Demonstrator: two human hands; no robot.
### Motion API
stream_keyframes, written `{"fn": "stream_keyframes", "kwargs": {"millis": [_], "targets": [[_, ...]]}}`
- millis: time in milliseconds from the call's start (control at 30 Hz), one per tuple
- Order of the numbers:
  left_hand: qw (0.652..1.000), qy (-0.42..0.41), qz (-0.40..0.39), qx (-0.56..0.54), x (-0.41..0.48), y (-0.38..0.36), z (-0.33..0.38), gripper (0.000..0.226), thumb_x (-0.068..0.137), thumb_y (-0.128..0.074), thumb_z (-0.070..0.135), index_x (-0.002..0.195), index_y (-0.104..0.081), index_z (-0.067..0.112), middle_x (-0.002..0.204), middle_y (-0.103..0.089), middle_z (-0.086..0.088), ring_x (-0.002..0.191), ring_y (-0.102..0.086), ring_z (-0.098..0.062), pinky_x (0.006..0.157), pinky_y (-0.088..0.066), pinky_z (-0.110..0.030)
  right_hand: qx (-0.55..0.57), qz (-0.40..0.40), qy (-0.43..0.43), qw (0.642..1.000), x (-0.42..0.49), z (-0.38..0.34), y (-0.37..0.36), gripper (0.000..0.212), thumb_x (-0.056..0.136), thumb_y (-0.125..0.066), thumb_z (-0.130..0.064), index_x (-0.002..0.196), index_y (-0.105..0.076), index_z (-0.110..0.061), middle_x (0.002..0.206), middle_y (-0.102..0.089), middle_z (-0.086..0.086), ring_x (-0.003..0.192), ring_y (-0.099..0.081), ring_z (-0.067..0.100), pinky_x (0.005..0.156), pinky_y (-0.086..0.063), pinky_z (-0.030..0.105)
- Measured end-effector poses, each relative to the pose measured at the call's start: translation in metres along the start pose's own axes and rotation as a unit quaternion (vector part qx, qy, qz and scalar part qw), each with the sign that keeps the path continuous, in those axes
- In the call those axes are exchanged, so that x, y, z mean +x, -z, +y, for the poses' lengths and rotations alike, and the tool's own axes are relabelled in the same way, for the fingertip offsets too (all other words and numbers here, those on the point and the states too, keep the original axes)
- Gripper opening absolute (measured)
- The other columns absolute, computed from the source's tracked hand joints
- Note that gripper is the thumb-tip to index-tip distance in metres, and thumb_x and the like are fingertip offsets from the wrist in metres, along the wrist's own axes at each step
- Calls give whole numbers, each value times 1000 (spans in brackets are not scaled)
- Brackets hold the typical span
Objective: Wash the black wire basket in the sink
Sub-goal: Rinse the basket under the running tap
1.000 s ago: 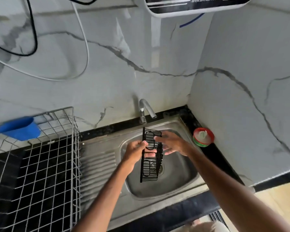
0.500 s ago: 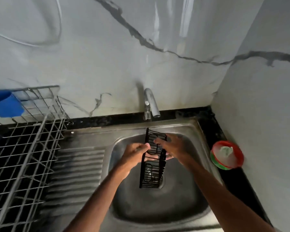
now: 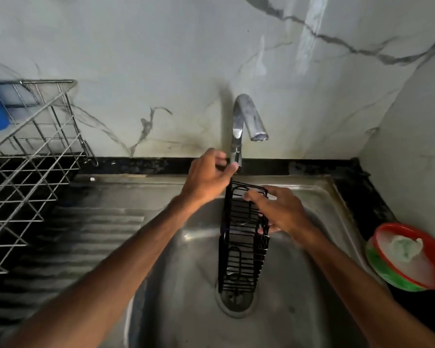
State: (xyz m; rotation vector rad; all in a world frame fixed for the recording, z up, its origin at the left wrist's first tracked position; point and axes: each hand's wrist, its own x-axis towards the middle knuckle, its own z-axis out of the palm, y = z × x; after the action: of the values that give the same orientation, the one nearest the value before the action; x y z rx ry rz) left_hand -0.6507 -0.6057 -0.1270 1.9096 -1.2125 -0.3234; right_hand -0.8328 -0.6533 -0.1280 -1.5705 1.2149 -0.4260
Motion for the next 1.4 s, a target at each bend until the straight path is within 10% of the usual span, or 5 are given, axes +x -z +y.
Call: {"fn": "stream_keyframes", "kwargs": {"millis": [300,500,633,1000,1400], "targets": [[990,-88,93,67,40,-32,-4,50,91,-75,24,48,-51,27,41,-45,17,35,-49,4,42,-29,-8,-56,-27,80,995,8,1,1,23,89,-64,-51,98,-77,-34,87,-71,-3,72,-73,16,49,-55,24],[972,135,80,-175,41,-34,-15,8,89,-74,10,89,-75,2,85,-78,-10,65,-71,-13,47,-56,-19,-44,-37,91,994,17,4,3,37,89,-64,-55,105,-77,-24,106,-71,4,79,-72,18,42,-51,20],[917,216,11,-335,43,-32,-34,5,91,-73,1,96,-72,1,98,-79,-19,92,-79,-29,88,-64,-43,-36,-42,99,994,20,7,1,44,87,-65,-57,110,-75,-21,102,-63,-5,91,-72,21,41,-52,22],[930,198,6,-310,26,-33,-32,9,101,-65,11,98,-69,4,81,-77,-8,61,-74,-14,74,-59,-28,-28,-49,141,988,29,16,-8,56,83,-70,-62,97,-77,-8,92,-76,8,76,-76,29,55,-62,40],[981,147,-17,-129,-53,-29,12,21,102,-61,25,110,-67,6,110,-74,-10,87,-74,-22,78,-66,-40,-119,63,137,981,15,20,-10,68,81,-64,-72,84,-71,-4,63,-71,12,49,-71,26,47,-57,30]]}}
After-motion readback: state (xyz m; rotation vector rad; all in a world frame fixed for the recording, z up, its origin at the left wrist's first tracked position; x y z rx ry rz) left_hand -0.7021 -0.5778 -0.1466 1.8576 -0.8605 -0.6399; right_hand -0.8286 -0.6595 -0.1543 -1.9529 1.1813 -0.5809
